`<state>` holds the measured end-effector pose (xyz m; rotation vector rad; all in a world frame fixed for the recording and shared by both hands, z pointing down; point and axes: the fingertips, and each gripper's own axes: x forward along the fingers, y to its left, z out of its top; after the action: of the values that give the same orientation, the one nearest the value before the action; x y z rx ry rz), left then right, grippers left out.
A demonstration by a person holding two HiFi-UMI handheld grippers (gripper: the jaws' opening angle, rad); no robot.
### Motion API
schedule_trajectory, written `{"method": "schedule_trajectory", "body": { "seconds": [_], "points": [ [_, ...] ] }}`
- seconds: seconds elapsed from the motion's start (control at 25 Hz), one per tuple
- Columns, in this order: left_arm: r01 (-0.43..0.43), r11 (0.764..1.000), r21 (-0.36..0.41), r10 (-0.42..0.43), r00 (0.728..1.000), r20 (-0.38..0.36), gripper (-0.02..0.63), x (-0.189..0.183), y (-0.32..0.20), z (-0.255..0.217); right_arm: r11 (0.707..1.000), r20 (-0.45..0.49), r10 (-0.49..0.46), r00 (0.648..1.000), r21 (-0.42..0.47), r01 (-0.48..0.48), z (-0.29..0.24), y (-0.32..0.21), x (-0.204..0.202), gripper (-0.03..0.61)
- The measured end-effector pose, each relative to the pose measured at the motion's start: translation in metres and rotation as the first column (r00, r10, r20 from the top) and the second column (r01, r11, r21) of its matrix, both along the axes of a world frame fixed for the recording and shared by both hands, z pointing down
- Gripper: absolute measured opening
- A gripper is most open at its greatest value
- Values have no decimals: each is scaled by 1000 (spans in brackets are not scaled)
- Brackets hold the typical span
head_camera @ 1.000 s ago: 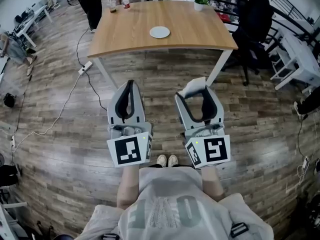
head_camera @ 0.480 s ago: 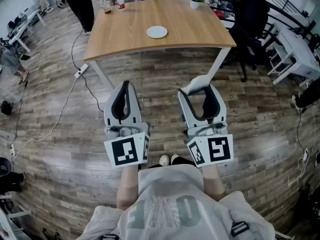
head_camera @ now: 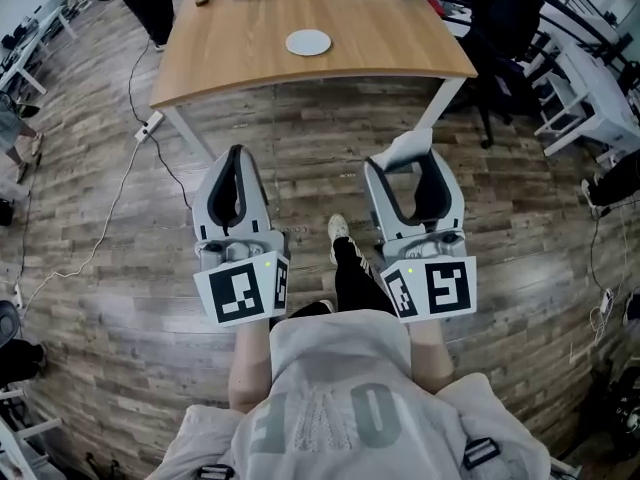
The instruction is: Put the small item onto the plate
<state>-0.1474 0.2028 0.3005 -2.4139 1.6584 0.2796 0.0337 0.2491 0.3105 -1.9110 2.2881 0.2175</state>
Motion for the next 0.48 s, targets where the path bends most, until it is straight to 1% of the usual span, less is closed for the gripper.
{"method": "schedule_trajectory", "body": {
  "seconds": [0.12, 0.24, 0.36, 0.48],
  "points": [
    [14, 1000, 6, -14, 1000, 0, 9, 9, -27, 18, 1000, 8, 0, 1000, 12, 0, 16, -27, 14, 310],
    [30, 999, 23, -30, 999, 23, 9, 22, -65, 24, 1000, 21, -9, 1000, 2, 9, 27, -62, 27, 310],
    [31, 999, 31, -32, 999, 31, 9, 38, -113, 8, 1000, 10, -17, 1000, -24, 17, 23, -109, 41, 310],
    [39, 999, 26, -40, 999, 20, 9, 56, -166, -17, 999, 4, -43, 999, -27, 43, 1, -164, 55, 310]
  ]
}}
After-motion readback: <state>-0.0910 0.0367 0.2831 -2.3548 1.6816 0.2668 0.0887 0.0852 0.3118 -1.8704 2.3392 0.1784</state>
